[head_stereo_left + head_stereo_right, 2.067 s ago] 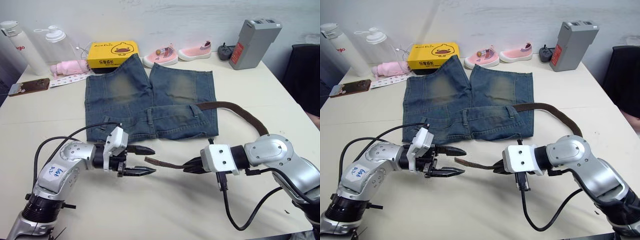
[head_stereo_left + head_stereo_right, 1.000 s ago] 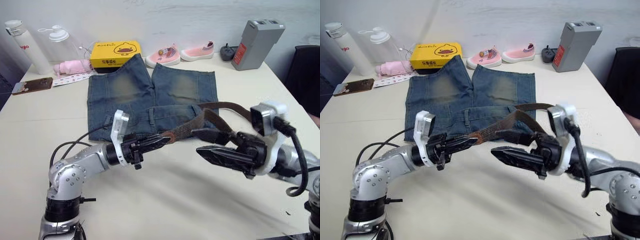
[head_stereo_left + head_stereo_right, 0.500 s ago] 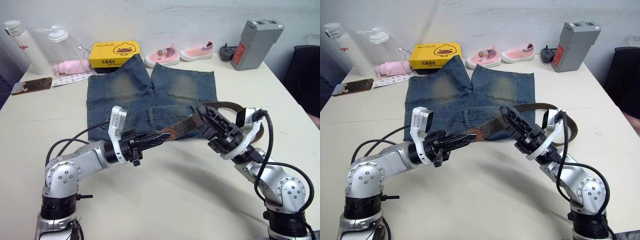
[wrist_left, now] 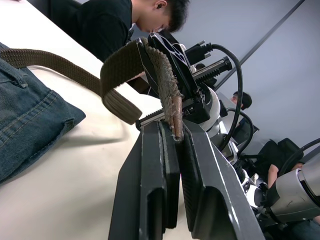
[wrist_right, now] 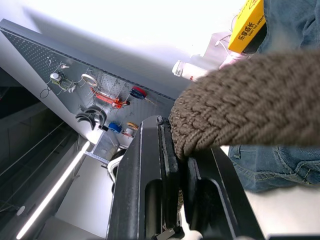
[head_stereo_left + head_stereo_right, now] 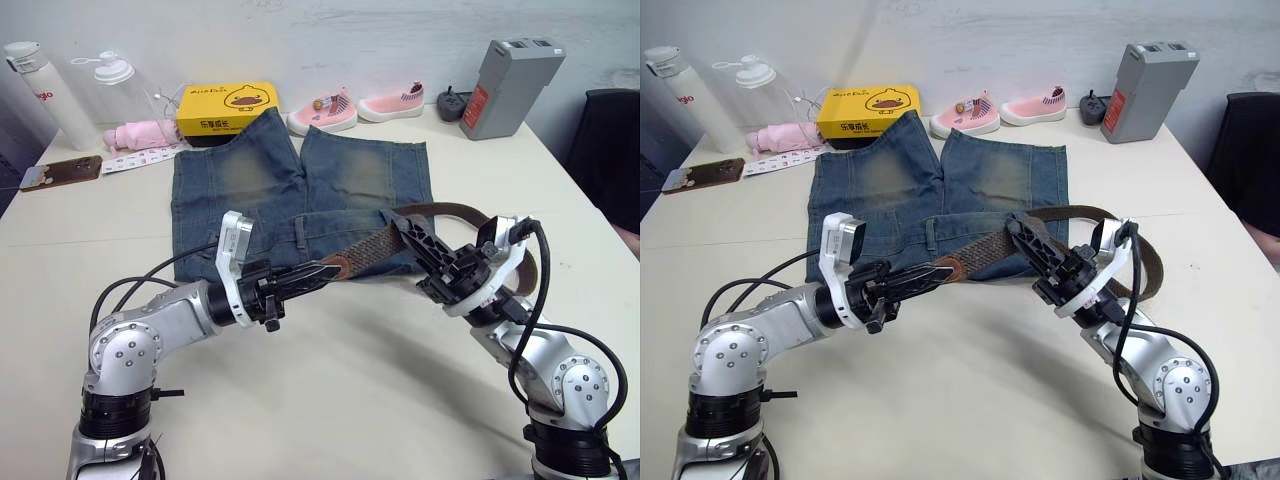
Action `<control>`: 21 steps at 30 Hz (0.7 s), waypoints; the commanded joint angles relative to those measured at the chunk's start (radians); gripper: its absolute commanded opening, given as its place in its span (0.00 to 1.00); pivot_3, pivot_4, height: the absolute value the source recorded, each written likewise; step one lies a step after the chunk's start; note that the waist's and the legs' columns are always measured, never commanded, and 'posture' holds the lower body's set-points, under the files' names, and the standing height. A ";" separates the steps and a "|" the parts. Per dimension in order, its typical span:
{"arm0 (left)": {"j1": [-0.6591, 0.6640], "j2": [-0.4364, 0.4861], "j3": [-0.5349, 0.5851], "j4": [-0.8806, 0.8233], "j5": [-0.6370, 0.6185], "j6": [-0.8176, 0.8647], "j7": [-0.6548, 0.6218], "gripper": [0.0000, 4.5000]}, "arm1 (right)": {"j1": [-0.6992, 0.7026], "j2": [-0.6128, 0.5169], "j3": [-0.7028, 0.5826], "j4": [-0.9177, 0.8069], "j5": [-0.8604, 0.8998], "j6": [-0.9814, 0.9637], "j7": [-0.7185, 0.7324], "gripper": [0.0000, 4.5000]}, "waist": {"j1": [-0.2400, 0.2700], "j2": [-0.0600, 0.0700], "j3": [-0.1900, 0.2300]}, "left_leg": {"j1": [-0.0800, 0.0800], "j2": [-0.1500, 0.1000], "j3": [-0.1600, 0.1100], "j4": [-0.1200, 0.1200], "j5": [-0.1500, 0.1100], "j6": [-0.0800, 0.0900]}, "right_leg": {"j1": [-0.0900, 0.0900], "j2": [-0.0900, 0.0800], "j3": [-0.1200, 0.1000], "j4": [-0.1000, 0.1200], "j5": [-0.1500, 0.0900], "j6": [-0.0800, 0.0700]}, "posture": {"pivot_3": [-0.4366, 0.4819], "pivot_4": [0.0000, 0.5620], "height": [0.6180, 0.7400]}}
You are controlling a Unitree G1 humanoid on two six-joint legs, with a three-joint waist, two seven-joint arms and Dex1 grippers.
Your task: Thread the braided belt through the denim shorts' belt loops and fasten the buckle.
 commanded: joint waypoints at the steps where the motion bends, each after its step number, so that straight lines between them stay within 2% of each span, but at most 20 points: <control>1: 0.004 0.023 -0.012 -0.037 0.023 -0.023 -0.022 0.45 | 0.012 -0.016 -0.021 -0.035 0.014 0.002 0.030 0.00 | 0.001 0.000 0.000 | 0.000 0.000 0.000 0.000 0.000 0.000 | 0.000 0.000 0.000 0.000 0.000 0.000 | 0.48 0.27 0.15; 2: 0.005 0.044 -0.037 -0.042 0.097 -0.051 -0.038 0.56 | 0.017 -0.016 -0.025 -0.036 0.013 -0.002 0.030 0.00 | 0.001 0.000 0.000 | 0.000 0.000 0.000 0.000 0.000 0.000 | 0.000 0.000 0.000 0.000 0.000 0.000 | 0.48 0.27 0.15; 5: 0.028 0.167 -0.173 -0.033 0.436 -0.253 -0.148 0.83 | 0.028 -0.008 -0.049 -0.030 0.016 -0.038 0.004 0.00 | 0.001 0.001 0.000 | 0.000 0.000 0.001 0.000 0.000 0.000 | 0.000 -0.001 0.000 0.000 0.000 0.000 | 0.48 0.27 0.15; 8: 0.006 0.282 -0.330 0.081 0.826 -0.576 -0.216 0.83 | 0.014 0.003 -0.072 -0.025 0.023 -0.073 -0.019 0.00 | 0.003 0.002 0.000 | 0.000 0.000 0.004 0.000 0.000 0.000 | 0.000 -0.001 0.001 0.000 -0.001 -0.001 | 0.48 0.27 0.15; 11: -0.050 0.293 -0.368 0.232 1.018 -0.761 -0.204 0.83 | -0.011 0.016 -0.087 -0.033 0.025 -0.094 -0.045 0.00 | 0.004 0.002 0.000 | -0.001 0.000 0.005 0.000 0.000 0.001 | -0.001 -0.002 0.002 0.000 -0.003 -0.007 | 0.48 0.27 0.15; 17: -0.147 0.306 -0.454 0.501 1.374 -0.997 -0.124 0.83 | -0.063 0.045 -0.094 -0.075 0.025 -0.121 -0.104 0.00 | 0.003 0.003 0.000 | 0.000 0.000 0.002 -0.001 0.000 0.002 | -0.001 -0.001 0.001 0.000 -0.001 -0.002 | 0.48 0.27 0.15; 21: -0.188 0.259 -0.448 0.560 1.454 -1.054 -0.081 0.57 | -0.077 0.060 -0.088 -0.095 0.025 -0.137 -0.134 0.00 | 0.003 0.003 0.000 | 0.000 -0.001 0.001 -0.002 0.001 0.001 | -0.001 -0.001 0.001 0.000 0.000 0.000 | 0.48 0.27 0.15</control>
